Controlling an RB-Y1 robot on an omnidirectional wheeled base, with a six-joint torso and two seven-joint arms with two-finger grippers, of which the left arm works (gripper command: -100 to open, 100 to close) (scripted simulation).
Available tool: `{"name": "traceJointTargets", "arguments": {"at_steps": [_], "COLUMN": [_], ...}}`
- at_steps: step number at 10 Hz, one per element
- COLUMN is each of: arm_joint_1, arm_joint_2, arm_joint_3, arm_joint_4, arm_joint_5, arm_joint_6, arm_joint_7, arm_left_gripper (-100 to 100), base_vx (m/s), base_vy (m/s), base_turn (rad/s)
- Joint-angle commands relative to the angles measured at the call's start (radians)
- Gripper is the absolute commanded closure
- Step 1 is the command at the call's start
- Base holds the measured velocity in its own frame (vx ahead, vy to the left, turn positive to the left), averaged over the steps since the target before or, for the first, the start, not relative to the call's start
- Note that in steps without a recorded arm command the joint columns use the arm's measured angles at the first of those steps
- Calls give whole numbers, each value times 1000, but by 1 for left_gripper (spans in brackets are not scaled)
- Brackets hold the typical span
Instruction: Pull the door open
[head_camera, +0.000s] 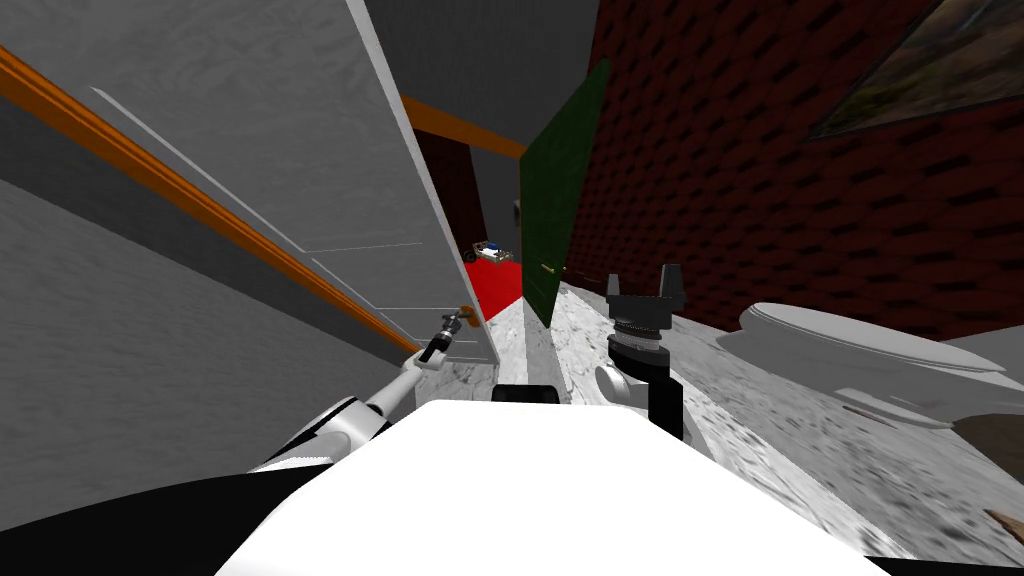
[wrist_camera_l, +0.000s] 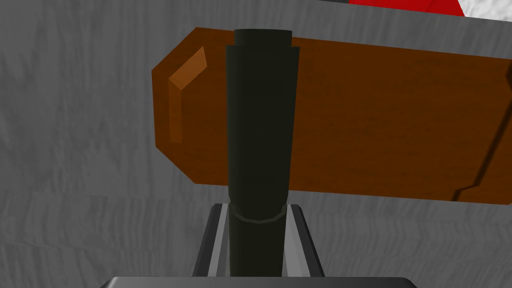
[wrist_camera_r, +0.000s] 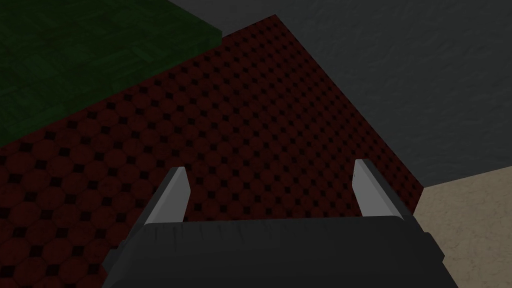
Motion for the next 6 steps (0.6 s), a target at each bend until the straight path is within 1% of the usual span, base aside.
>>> {"name": "traceJointTargets", "arguments": {"at_steps": [1,2,4,6], "arm_joint_1": [0,23,48,78], "arm_joint_2": [0,26,61,104], "arm_joint_3": [0,-28,-60,-99], "arm_joint_4": [0,-11,-27,-46], "arm_joint_5": [0,1,2,5], "arm_joint_6": [0,-33,-78,-130], "arm_joint_7": [0,18,39,64], "arm_left_gripper": [100,100,100,100], "base_vx": [-78,-44,-31,-24], "base_vy": [11,6,5,15], "base_turn": [-5,31,50,50]}}
